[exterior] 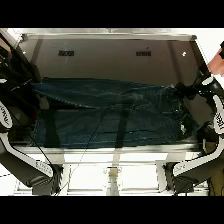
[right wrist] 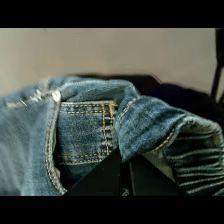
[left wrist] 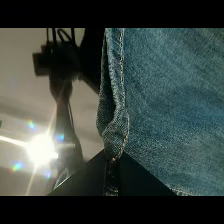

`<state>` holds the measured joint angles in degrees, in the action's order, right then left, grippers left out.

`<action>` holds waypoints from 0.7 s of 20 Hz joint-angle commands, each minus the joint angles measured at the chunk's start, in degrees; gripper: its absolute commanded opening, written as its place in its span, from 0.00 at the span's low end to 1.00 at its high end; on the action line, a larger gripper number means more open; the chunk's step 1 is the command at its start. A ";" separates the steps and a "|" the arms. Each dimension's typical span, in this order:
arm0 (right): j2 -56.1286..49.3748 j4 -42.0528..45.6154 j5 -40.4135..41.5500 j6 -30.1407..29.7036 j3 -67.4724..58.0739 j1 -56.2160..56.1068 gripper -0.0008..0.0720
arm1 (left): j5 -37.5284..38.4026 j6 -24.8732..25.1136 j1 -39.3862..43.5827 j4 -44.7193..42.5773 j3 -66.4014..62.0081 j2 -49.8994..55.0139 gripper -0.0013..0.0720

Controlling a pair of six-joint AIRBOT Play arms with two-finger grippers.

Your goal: Fold the clothes and pants, and hang the long-sleeved shirts on hangers.

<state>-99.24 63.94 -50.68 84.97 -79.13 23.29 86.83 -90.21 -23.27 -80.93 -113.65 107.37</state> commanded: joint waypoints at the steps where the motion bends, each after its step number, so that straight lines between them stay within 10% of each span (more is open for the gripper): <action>1: -0.04 -0.50 6.23 5.20 -5.05 -0.07 0.05 | -4.81 -1.27 -0.13 -0.09 0.00 0.00 0.07; 14: -13.73 1.86 8.39 17.07 -24.37 -0.09 0.05 | -22.86 -5.84 1.51 -0.11 9.38 2.58 0.07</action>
<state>-110.06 64.73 -42.15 99.61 -99.13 23.11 69.93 -94.26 -22.37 -80.97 -106.21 109.56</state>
